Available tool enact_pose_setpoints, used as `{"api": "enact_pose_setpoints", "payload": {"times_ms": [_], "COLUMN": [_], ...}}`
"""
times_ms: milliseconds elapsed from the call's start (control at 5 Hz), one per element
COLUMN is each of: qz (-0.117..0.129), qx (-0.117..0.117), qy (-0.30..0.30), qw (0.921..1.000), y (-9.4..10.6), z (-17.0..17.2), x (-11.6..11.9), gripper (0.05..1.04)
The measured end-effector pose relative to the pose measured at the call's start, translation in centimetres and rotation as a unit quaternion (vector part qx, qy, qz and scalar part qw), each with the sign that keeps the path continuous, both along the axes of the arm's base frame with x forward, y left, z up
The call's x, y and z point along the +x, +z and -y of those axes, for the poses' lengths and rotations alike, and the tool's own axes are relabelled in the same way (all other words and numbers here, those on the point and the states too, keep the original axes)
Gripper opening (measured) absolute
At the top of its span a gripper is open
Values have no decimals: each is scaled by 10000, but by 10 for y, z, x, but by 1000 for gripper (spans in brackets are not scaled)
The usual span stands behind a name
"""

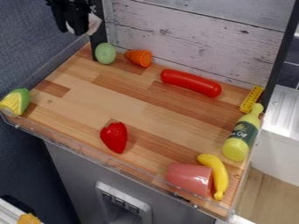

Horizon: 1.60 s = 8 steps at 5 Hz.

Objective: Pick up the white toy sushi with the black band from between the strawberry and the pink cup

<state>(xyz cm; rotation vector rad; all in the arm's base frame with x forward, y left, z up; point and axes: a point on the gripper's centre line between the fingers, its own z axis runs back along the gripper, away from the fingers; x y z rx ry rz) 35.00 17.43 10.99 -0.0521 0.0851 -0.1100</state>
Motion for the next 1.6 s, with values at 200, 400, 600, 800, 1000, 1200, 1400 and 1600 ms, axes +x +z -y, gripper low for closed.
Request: {"api": "enact_pose_setpoints", "payload": {"times_ms": [200,400,600,800,1000,1200,1400,1600], "qz": [-107,-72,-76,-7,-65,-79,-36,-155], "qx": [-44,26,23,79,76,81,90,44], "qy": [-169,72,545,1008,1141,993,634,309], "qw": [9998,9999,9985,9949,9934,9950,9979,9994], "y": [-8,-2,-13,-23,-47,-65,-79,-97], "z": [13,16,18,18,18,17,17,19], "x": [13,20,24,27,27,28,28,24], "gripper": [521,521,521,521,521,521,521,595]}}
